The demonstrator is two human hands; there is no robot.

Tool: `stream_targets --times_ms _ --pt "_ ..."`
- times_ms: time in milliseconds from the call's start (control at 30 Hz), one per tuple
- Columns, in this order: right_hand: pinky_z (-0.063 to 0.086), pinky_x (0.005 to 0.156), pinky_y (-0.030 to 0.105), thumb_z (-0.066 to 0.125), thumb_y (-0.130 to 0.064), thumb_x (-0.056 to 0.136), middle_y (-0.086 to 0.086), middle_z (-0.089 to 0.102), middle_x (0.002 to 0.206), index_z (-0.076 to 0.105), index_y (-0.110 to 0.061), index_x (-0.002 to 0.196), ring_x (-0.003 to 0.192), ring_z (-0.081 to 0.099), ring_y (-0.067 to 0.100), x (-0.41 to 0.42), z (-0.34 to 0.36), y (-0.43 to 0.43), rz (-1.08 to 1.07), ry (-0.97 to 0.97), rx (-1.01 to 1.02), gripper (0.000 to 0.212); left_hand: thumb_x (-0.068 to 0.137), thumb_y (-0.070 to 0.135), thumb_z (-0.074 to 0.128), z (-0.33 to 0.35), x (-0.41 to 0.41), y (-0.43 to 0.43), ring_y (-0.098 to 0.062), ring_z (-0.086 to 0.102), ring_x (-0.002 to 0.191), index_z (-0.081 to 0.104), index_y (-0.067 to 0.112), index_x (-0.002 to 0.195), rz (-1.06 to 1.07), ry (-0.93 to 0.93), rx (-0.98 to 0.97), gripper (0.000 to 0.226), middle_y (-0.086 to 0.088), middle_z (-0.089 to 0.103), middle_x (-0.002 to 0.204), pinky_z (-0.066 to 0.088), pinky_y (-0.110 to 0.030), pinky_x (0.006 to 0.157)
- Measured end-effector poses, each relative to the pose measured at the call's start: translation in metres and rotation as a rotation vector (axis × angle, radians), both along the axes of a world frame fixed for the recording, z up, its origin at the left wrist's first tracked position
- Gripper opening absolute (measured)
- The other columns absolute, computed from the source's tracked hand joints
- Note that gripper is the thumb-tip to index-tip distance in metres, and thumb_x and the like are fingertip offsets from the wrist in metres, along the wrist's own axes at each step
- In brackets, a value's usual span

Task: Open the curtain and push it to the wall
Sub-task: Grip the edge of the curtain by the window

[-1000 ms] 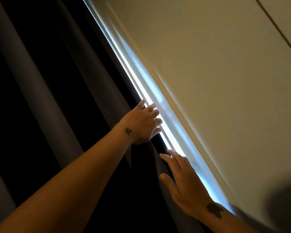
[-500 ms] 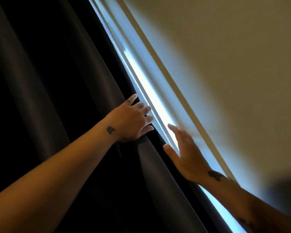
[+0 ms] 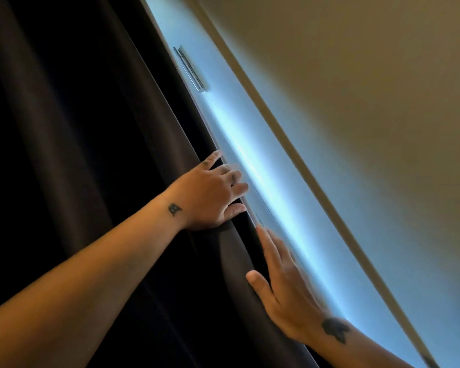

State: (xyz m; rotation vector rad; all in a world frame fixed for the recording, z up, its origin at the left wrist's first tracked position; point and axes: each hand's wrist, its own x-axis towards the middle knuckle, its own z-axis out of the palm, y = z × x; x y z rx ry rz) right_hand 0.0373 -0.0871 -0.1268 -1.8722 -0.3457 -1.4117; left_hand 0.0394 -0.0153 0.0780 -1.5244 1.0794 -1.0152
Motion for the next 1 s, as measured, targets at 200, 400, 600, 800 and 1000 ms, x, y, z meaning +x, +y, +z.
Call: stream_targets --times_ms 200,400,600,800,1000 --pt "0.025 0.103 0.024 0.017 -0.079 0.075 -0.004 0.013 0.152 -0.019 -0.037 0.134 0.131 0.025 0.014 -0.005 0.004 0.012 0.017 0.026 -0.052 0.081 0.089 0.049 0.025 0.011 0.000 0.007 -0.028 0.064 0.101 0.070 0.015 0.092 -0.053 -0.023 0.037 0.056 -0.009 0.066 0.097 0.036 -0.049 0.105" --pt "0.028 0.101 0.022 0.036 -0.081 0.070 -0.012 0.011 0.151 -0.018 -0.039 0.137 0.131 0.028 0.012 -0.005 0.013 0.031 0.141 0.049 0.065 0.096 0.088 0.049 0.030 0.014 -0.008 0.030 -0.033 0.062 0.109 0.069 0.014 0.092 -0.026 -0.013 0.027 0.052 -0.010 0.072 0.097 0.041 -0.051 0.100" --pt "0.012 0.095 0.003 0.054 -0.060 0.076 -0.017 0.021 0.143 0.007 -0.024 0.145 0.131 0.025 0.006 -0.009 -0.024 0.052 0.263 0.152 0.108 0.091 0.087 0.052 0.030 -0.020 -0.002 0.053 -0.027 0.066 0.091 0.070 0.016 0.090 0.036 0.080 0.107 0.054 -0.004 0.070 0.085 0.040 -0.046 0.102" --pt "0.007 0.094 0.000 0.045 -0.038 0.090 -0.015 0.026 0.139 0.003 -0.022 0.142 0.130 0.031 0.013 -0.008 -0.051 0.083 0.342 0.194 0.188 0.069 0.085 0.061 0.028 -0.019 -0.002 0.072 -0.026 0.066 0.090 0.071 0.016 0.095 0.030 0.102 0.176 0.063 -0.004 0.070 0.089 0.042 -0.043 0.102" --pt "0.016 0.102 0.016 0.040 -0.032 0.089 0.017 0.033 0.143 0.012 -0.005 0.142 0.128 0.035 0.026 -0.019 -0.049 0.108 0.328 0.143 0.079 0.065 0.081 0.068 0.030 -0.012 -0.015 0.093 -0.032 0.063 0.096 0.067 0.010 0.114 0.039 0.076 0.276 0.075 -0.010 0.070 0.097 0.028 -0.039 0.098"
